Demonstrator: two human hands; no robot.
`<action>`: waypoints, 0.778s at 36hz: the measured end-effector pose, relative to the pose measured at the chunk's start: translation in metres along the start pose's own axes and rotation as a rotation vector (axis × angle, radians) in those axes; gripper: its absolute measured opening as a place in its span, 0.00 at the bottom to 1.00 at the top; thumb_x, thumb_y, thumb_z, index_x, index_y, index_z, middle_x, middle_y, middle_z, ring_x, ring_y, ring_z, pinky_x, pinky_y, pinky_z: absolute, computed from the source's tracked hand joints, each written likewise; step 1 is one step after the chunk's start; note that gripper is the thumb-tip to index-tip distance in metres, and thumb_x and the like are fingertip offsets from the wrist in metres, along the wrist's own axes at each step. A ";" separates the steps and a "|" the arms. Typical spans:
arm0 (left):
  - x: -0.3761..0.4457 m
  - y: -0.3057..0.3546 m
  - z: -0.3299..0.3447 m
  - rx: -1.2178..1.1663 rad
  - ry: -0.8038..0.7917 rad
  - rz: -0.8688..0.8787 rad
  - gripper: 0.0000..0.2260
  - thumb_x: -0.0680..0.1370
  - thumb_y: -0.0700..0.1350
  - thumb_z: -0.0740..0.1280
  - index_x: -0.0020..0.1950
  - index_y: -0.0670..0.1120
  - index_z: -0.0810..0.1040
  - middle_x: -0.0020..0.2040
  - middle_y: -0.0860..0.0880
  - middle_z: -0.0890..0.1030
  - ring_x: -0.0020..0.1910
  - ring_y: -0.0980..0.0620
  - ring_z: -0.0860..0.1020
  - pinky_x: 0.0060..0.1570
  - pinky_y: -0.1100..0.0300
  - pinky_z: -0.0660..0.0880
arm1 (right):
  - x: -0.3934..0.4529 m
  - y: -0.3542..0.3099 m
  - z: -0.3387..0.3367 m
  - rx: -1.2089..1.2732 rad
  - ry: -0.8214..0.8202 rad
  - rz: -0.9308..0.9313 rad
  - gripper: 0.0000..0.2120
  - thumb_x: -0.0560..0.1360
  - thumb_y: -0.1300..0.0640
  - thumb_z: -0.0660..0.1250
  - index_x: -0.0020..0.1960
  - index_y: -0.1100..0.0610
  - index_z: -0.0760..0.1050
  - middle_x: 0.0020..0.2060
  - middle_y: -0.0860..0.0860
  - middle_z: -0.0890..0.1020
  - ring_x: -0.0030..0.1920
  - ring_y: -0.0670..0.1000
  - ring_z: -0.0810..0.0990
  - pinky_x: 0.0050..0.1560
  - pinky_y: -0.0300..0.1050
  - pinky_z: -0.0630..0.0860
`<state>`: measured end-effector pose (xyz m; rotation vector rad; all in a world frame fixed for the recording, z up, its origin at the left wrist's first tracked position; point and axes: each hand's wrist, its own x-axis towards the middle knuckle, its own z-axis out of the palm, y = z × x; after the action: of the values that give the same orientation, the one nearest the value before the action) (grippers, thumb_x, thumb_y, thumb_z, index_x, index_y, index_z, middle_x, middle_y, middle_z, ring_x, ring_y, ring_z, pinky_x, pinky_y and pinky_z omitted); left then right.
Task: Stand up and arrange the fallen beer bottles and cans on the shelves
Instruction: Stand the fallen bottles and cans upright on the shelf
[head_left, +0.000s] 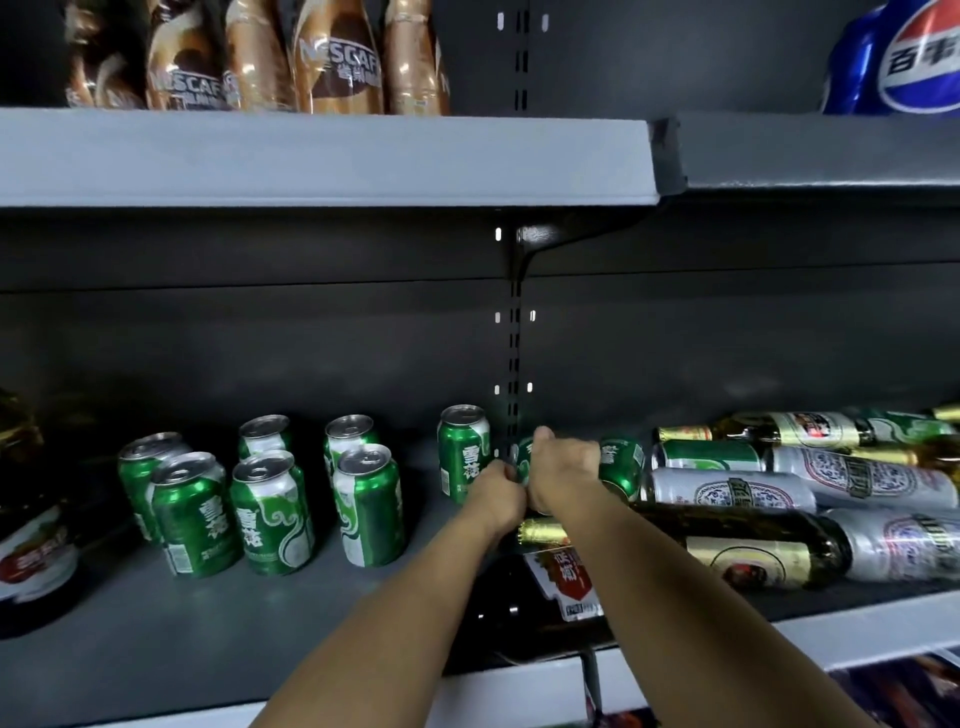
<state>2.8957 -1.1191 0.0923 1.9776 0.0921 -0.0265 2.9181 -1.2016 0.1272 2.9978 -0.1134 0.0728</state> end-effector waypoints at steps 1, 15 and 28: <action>0.000 0.001 -0.002 0.008 0.010 -0.003 0.07 0.73 0.35 0.60 0.47 0.45 0.73 0.50 0.40 0.80 0.51 0.40 0.78 0.52 0.50 0.76 | 0.000 0.001 0.000 0.064 0.003 0.017 0.30 0.75 0.50 0.68 0.70 0.59 0.58 0.57 0.53 0.79 0.56 0.53 0.79 0.47 0.46 0.69; 0.006 -0.006 -0.013 -0.013 -0.029 -0.045 0.10 0.77 0.35 0.57 0.42 0.49 0.69 0.40 0.46 0.74 0.41 0.49 0.71 0.42 0.59 0.66 | 0.023 0.013 -0.026 0.400 0.072 -0.006 0.25 0.76 0.37 0.61 0.57 0.58 0.76 0.53 0.53 0.80 0.53 0.55 0.79 0.45 0.44 0.74; 0.007 0.000 -0.005 0.094 -0.162 0.042 0.06 0.81 0.44 0.62 0.45 0.46 0.74 0.43 0.47 0.76 0.45 0.47 0.74 0.48 0.56 0.70 | 0.002 0.063 -0.022 0.180 0.078 0.153 0.34 0.78 0.31 0.50 0.68 0.58 0.68 0.62 0.57 0.75 0.60 0.57 0.76 0.46 0.47 0.69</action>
<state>2.9023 -1.1140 0.0945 2.0628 -0.0569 -0.1665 2.9140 -1.2612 0.1579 3.1550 -0.3454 0.2274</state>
